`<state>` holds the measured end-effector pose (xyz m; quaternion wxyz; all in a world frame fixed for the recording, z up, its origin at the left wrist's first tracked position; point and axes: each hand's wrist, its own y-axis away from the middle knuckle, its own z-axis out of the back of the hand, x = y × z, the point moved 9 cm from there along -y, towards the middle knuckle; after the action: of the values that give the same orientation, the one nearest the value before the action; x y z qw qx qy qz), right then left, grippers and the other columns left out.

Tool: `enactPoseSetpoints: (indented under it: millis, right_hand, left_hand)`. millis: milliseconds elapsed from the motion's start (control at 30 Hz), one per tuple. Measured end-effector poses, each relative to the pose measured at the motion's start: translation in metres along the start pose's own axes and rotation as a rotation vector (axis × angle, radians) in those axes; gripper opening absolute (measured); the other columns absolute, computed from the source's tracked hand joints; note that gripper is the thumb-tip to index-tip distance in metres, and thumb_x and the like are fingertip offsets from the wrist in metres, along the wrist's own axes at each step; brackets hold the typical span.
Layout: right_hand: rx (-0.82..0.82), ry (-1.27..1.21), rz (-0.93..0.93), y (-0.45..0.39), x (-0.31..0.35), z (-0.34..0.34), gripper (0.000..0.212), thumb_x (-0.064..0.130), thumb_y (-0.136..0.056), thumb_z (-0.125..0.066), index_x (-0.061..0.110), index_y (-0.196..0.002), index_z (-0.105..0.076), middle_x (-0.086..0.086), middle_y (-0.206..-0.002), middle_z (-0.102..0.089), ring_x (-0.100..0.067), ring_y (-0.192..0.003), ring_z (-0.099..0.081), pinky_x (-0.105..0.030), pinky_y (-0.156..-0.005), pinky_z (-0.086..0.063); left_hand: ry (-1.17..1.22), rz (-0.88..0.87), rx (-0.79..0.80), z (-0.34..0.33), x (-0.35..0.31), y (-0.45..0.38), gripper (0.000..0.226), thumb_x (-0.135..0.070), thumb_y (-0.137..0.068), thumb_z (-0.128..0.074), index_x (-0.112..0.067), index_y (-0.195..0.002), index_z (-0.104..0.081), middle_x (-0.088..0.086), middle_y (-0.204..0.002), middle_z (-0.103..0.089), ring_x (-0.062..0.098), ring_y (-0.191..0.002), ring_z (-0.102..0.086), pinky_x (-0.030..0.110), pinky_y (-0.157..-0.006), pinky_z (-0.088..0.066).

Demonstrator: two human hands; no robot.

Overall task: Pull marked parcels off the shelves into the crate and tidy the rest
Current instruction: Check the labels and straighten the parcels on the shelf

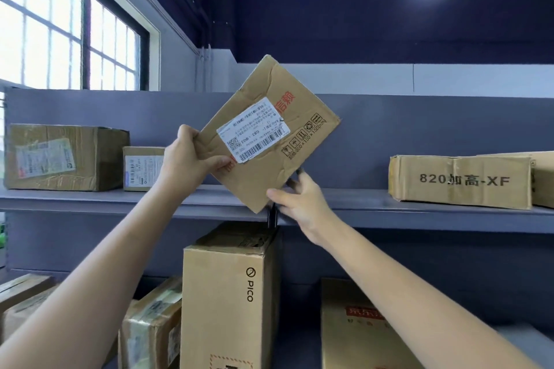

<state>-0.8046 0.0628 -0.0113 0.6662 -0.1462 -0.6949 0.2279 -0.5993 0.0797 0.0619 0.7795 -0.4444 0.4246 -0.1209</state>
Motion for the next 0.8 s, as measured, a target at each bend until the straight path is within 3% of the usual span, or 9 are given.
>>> enactPoseSetpoints:
  millis: [133, 233, 400, 500, 600, 700, 800]
  right_hand:
    - [-0.048, 0.02, 0.154, -0.007, 0.005, -0.007, 0.081, -0.003, -0.08, -0.063, 0.034, -0.143, -0.026, 0.009, -0.132, -0.053, -0.01, -0.122, -0.05, -0.043, -0.103, -0.043]
    - [-0.13, 0.077, 0.262, -0.007, 0.021, 0.005, 0.083, -0.002, -0.082, -0.062, 0.033, -0.145, -0.022, 0.008, -0.138, -0.048, -0.008, -0.125, -0.045, -0.039, -0.107, -0.04]
    - [-0.306, 0.157, 0.385, 0.003, 0.052, 0.037, 0.069, 0.006, -0.079, -0.069, 0.026, -0.137, -0.039, 0.009, -0.132, -0.052, -0.008, -0.122, -0.048, -0.034, -0.102, -0.044]
    - [-0.462, 0.047, 0.395, 0.016, 0.064, 0.065, 0.057, 0.014, -0.074, -0.076, 0.017, -0.124, -0.048, 0.001, -0.123, -0.058, -0.012, -0.112, -0.056, -0.028, -0.093, -0.05]
    - [-0.535, -0.127, 0.384, 0.022, 0.071, 0.087, 0.049, 0.012, -0.073, -0.076, 0.009, -0.116, -0.052, -0.008, -0.117, -0.061, -0.016, -0.104, -0.06, -0.022, -0.084, -0.052]
    - [-0.608, -0.277, 0.386, 0.026, 0.076, 0.107, 0.035, 0.007, -0.075, -0.074, 0.011, -0.104, -0.054, -0.012, -0.115, -0.06, -0.019, -0.105, -0.06, -0.025, -0.088, -0.051]
    - [-0.64, -0.368, 0.381, 0.027, 0.078, 0.124, 0.026, 0.002, -0.076, -0.072, 0.014, -0.093, -0.056, -0.009, -0.102, -0.062, -0.022, -0.101, -0.06, -0.029, -0.09, -0.051]
  left_hand:
    - [0.052, 0.036, -0.054, 0.011, 0.015, 0.005, 0.044, -0.027, -0.072, -0.078, -0.013, -0.095, -0.044, 0.003, -0.096, -0.059, 0.02, -0.088, -0.055, 0.025, -0.061, -0.039]
    - [0.065, 0.027, -0.035, 0.007, 0.011, 0.011, 0.044, -0.029, -0.071, -0.079, -0.012, -0.094, -0.045, -0.007, -0.084, -0.057, 0.011, -0.076, -0.055, 0.019, -0.058, -0.04]
    - [0.162, 0.019, 0.006, -0.01, -0.004, 0.021, 0.04, -0.037, -0.072, -0.077, -0.013, -0.088, -0.049, -0.009, -0.083, -0.061, 0.008, -0.075, -0.059, 0.025, -0.062, -0.044]
    - [0.262, 0.02, -0.007, -0.013, -0.023, 0.021, 0.032, -0.046, -0.075, -0.071, -0.022, -0.087, -0.054, -0.01, -0.085, -0.062, 0.008, -0.08, -0.06, 0.024, -0.068, -0.047]
    - [0.473, 0.045, 0.039, -0.018, -0.044, 0.015, 0.036, -0.044, -0.074, -0.073, -0.031, -0.099, -0.052, -0.002, -0.1, -0.065, 0.015, -0.092, -0.065, 0.038, -0.075, -0.057]
    - [0.654, 0.069, 0.061, -0.019, -0.056, 0.009, 0.057, -0.033, -0.079, -0.071, -0.027, -0.124, -0.036, 0.007, -0.116, -0.059, 0.018, -0.101, -0.063, 0.03, -0.055, -0.057]
    - [0.755, 0.084, 0.069, -0.017, -0.059, 0.003, 0.061, -0.028, -0.081, -0.07, -0.032, -0.126, -0.03, 0.01, -0.124, -0.054, 0.023, -0.109, -0.059, 0.037, -0.061, -0.059]
